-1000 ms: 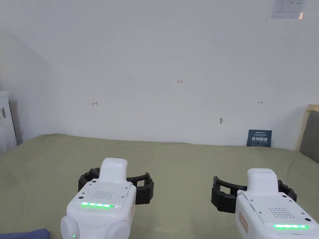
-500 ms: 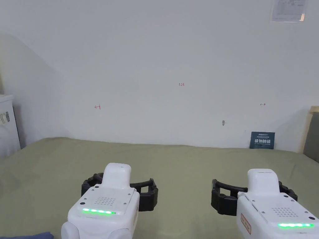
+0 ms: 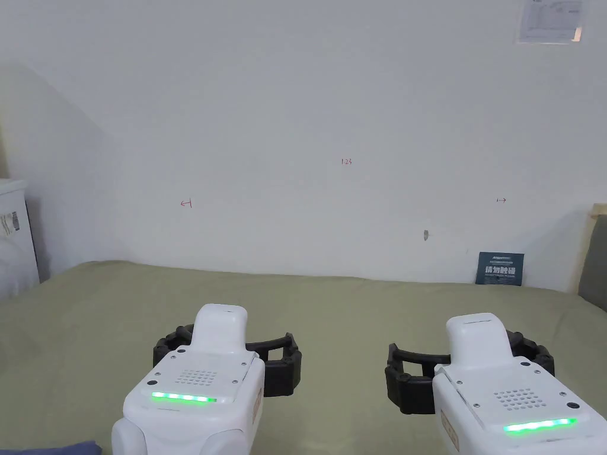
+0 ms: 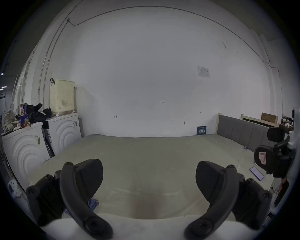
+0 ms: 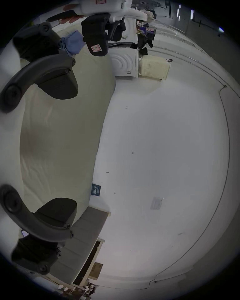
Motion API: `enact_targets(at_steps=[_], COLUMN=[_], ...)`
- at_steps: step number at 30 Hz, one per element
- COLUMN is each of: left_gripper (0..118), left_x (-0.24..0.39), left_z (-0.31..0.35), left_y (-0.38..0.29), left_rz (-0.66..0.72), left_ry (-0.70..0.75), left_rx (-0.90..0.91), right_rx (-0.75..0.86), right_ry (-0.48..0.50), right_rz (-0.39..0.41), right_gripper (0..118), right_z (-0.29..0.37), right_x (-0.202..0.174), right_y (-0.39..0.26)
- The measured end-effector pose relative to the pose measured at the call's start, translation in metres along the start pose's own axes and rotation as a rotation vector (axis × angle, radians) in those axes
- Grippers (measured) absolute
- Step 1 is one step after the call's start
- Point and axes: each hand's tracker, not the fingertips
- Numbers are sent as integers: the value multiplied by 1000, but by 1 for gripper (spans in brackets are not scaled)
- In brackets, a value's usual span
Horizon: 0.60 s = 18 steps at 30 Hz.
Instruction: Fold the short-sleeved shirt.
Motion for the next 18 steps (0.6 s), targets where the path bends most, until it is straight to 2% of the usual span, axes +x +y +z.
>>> enact_targets(at_steps=[6,12,18], left_gripper=[117,117,117], left_x=[0,1,6], left_z=[2,0,-1], left_y=[1,1,1], left_rz=[-7,-4,-11], left_ry=[-2,0,-7], left_rx=[1,-11,-15], right_rx=[-14,-3,-34], right_ry=[-10,-24,21], right_rz=[-50,-45,-92], right_gripper=[118,118,118], right_z=[-2,-4,-7], right_x=[7,7,10], right_y=[-2,-6,-4])
